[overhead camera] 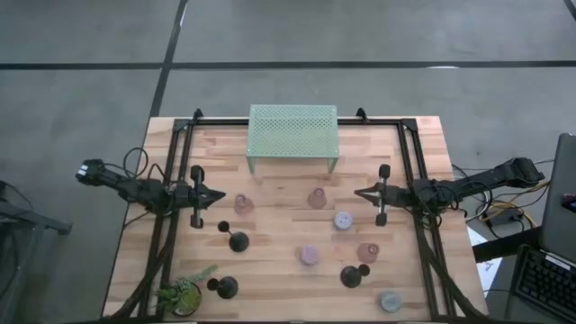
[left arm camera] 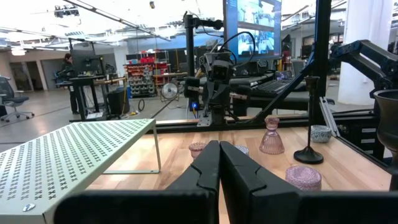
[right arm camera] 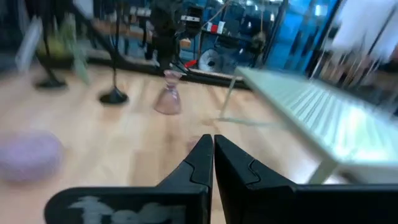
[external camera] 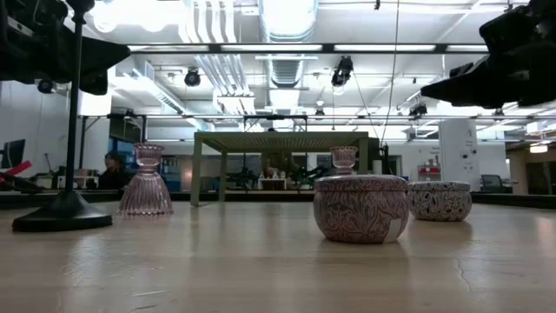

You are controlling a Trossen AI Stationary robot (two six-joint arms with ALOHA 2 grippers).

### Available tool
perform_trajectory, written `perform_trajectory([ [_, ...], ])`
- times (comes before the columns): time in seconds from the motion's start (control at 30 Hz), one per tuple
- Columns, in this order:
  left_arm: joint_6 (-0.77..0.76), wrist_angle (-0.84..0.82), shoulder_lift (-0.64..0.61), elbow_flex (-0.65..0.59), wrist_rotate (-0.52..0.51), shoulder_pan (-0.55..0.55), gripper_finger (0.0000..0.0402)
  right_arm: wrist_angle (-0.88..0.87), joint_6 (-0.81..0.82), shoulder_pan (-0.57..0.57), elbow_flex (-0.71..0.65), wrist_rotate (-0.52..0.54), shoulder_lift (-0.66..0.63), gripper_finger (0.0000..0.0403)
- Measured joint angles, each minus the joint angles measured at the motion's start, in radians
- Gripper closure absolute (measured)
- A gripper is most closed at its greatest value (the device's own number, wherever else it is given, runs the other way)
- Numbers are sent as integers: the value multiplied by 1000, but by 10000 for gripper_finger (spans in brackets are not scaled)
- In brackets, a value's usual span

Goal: Pick & Place candle stick holders
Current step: Put the bottom right black candle holder on the shelf

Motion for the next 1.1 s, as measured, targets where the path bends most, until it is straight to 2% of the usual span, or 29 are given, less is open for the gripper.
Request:
perform_trajectory([
  [0.1,0,0,0,0,0,0,387,13,242,0,0,5,0,394],
  [0.2,0,0,0,0,0,0,387,72,353,0,0,3,0,394],
  [0.3,0,0,0,0,0,0,387,108,542,1,0,-41,0,394],
  [0.4,0,0,0,0,0,0,387,116,606,1,0,-115,0,394],
  [0.53,0,0,0,0,0,0,387,121,665,0,0,-129,0,394],
  [0.6,0,0,0,0,0,0,387,135,749,0,0,-194,0,394],
  [0.67,0,0,0,0,0,0,387,143,820,0,0,-332,0,394],
  [0.73,0,0,0,0,0,0,387,142,840,3,0,-486,0,394],
  [0.77,0,0,0,0,0,0,387,141,842,9,0,-528,0,394],
  [0.97,0,-1,0,0,0,0,387,129,908,110,0,-671,11,394],
  [1.03,0,-1,0,0,0,0,387,132,834,153,0,-697,19,394],
  [1.1,0,-2,0,0,0,0,387,127,664,205,0,-701,23,394],
])
